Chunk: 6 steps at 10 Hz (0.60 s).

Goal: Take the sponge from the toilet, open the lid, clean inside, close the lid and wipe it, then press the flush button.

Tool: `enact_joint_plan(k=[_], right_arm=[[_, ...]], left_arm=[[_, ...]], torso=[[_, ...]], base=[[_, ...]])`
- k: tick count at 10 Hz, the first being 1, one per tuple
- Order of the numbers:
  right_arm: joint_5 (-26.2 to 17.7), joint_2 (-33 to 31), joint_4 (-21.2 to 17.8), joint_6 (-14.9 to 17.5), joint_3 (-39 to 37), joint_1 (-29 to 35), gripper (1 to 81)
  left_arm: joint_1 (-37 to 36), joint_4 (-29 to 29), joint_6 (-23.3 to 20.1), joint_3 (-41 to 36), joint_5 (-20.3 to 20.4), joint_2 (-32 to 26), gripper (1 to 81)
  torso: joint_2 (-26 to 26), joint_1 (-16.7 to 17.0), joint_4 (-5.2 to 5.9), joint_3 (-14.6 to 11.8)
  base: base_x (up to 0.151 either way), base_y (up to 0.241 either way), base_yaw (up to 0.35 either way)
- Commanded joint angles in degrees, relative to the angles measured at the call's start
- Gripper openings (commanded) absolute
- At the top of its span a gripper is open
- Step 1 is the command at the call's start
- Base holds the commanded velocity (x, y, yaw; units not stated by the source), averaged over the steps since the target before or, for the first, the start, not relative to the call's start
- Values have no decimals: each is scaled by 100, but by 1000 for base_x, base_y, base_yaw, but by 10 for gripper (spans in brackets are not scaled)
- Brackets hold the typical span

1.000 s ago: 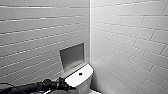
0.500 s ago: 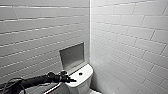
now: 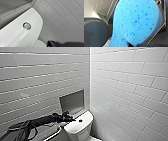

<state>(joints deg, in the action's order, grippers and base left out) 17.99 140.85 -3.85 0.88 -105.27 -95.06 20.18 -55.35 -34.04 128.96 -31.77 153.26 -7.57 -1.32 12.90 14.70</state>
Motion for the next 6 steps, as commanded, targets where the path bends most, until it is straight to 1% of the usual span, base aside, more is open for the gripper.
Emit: enact_joint_plan(k=[1, 3, 4, 6], right_arm=[[-244, -169, -72, 0, 78, 105, 10], [-235, -125, -72, 0, 34, 105, 10], [-201, -125, -80, -8, 42, 97, 10], [-156, -116, -81, -9, 51, 70, 10]], left_arm=[[-1283, 146, 275, 1182, -769, 793, 10], [-1415, 287, 301, 1702, -875, 1190, 10], [-1511, 617, 466, 2050, -884, 1460, 10], [-1670, 1611, 1107, 2589, -927, 2014, 10]], torso=[[0, 0, 0, 0], [0, 0, 0, 0], [2, 0, 0, 2], [2, -2, 0, 5]], base=[[0, 0, 0], [0, 0, 0], [0, 0, 0], [0, 0, 0]])
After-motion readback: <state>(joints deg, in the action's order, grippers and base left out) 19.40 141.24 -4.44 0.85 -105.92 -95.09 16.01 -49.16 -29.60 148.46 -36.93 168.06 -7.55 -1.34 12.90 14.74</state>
